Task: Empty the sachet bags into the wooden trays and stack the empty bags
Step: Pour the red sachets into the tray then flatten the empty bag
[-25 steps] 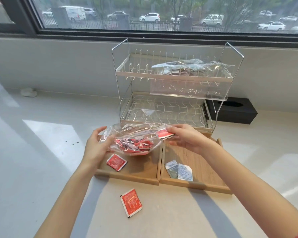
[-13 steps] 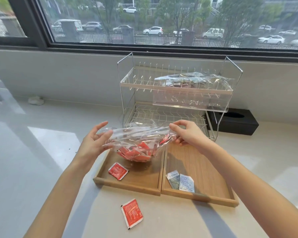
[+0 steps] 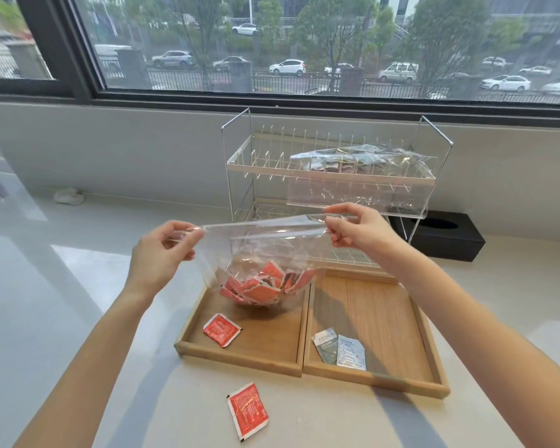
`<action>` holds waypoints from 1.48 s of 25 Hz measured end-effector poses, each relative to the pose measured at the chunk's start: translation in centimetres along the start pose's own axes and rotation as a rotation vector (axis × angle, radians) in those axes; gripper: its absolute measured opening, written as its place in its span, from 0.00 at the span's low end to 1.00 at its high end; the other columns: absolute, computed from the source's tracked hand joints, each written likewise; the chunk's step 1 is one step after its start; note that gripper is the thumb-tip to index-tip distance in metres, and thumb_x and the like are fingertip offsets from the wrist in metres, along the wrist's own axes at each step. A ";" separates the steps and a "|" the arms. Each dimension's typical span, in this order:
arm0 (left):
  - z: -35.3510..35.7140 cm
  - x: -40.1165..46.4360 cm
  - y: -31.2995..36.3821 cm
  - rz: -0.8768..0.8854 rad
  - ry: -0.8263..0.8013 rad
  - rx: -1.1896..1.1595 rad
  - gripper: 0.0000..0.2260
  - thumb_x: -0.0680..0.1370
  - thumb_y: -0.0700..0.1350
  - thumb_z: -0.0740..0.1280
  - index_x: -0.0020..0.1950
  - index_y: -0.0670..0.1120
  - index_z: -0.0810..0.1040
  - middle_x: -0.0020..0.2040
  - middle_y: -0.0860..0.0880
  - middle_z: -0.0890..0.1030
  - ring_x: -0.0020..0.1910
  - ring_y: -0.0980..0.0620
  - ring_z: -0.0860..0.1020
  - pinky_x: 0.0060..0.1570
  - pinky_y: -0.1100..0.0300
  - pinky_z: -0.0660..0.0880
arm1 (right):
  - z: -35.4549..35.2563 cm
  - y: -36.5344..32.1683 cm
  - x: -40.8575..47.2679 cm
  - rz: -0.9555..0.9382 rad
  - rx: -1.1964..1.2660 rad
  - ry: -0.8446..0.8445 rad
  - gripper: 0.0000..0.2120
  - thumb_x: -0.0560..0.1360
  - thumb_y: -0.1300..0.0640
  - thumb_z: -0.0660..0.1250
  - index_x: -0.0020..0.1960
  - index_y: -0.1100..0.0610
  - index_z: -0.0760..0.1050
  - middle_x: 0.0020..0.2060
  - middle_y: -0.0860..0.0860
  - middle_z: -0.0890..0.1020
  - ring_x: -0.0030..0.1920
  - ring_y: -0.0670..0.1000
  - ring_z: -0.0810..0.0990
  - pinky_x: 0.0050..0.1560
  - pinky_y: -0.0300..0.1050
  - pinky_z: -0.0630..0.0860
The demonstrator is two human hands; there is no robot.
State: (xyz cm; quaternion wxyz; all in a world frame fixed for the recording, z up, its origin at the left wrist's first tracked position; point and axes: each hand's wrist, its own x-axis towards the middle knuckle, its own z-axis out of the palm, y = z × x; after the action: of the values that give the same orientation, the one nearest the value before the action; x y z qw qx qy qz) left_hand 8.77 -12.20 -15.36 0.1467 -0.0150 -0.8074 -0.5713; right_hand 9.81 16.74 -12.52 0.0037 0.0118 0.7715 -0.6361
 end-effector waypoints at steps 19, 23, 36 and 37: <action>-2.3 4.0 6.9 0.330 0.144 0.053 0.09 0.69 0.50 0.70 0.34 0.53 0.72 0.26 0.60 0.78 0.22 0.62 0.76 0.29 0.73 0.72 | -2.2 -6.6 1.7 -0.321 -0.359 0.205 0.15 0.74 0.46 0.63 0.42 0.56 0.81 0.21 0.48 0.77 0.19 0.41 0.74 0.24 0.31 0.73; -2.5 3.7 7.2 0.324 -0.078 -0.141 0.08 0.72 0.39 0.68 0.37 0.52 0.80 0.29 0.61 0.81 0.28 0.61 0.78 0.35 0.72 0.76 | -3.4 -6.7 1.1 -0.200 -0.231 0.174 0.12 0.74 0.48 0.63 0.39 0.54 0.79 0.29 0.50 0.83 0.26 0.43 0.81 0.30 0.36 0.78; -4.3 2.7 10.2 0.459 -0.048 -0.212 0.03 0.68 0.50 0.69 0.37 0.55 0.82 0.35 0.61 0.84 0.35 0.58 0.83 0.42 0.66 0.79 | -4.9 -9.9 -1.7 -0.206 -0.079 0.126 0.10 0.73 0.51 0.67 0.44 0.57 0.80 0.41 0.51 0.85 0.41 0.44 0.84 0.41 0.35 0.81; -4.2 2.6 10.2 0.464 -0.048 -0.212 0.04 0.70 0.47 0.68 0.38 0.54 0.82 0.35 0.61 0.84 0.35 0.58 0.83 0.42 0.66 0.80 | -5.0 -10.0 -1.9 -0.207 -0.072 0.136 0.11 0.73 0.50 0.66 0.44 0.58 0.80 0.41 0.51 0.85 0.41 0.44 0.85 0.42 0.35 0.81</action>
State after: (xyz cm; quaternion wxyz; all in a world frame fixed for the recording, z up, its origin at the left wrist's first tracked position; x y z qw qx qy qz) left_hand 9.16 -12.94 -4.02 0.2521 -0.2288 -0.7212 -0.6034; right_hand 11.54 19.69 -1.69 -0.1139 -0.0246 0.7895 -0.6026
